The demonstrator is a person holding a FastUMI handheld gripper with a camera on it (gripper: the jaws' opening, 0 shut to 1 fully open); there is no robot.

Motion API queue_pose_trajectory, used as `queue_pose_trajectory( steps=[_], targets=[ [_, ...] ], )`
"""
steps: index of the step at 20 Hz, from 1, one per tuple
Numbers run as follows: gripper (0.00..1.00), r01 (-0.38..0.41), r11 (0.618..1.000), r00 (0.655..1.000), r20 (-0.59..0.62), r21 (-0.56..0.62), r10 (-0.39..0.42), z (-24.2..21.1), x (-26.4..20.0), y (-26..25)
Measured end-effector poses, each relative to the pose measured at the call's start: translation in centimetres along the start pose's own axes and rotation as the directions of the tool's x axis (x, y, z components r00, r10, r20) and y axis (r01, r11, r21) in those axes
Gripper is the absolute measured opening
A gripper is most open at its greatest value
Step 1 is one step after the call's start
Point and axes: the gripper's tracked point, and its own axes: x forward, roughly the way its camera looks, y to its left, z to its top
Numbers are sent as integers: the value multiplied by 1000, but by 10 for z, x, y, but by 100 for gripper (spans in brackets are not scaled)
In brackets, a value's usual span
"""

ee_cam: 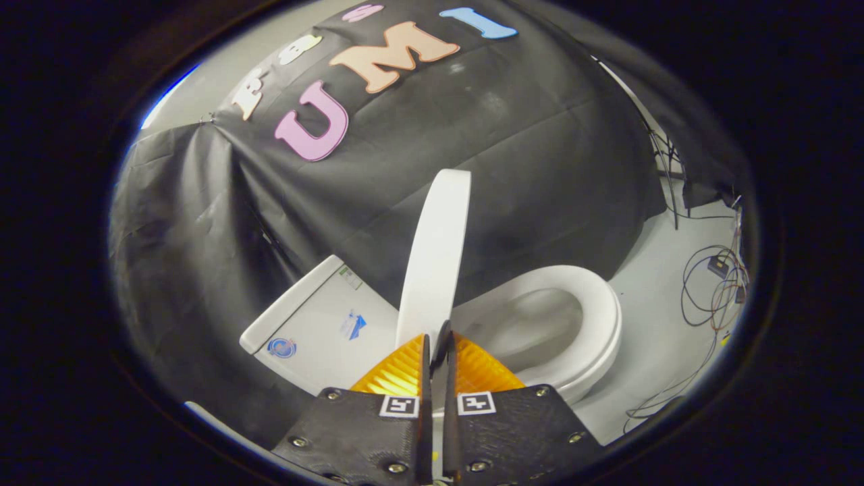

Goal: Open the toilet lid.

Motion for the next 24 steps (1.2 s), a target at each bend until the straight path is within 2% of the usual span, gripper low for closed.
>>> queue_pose_trajectory(
  steps=[24],
  targets=[
    [7,-52,990,998,24,-129,56,7,1,63]
  ],
)
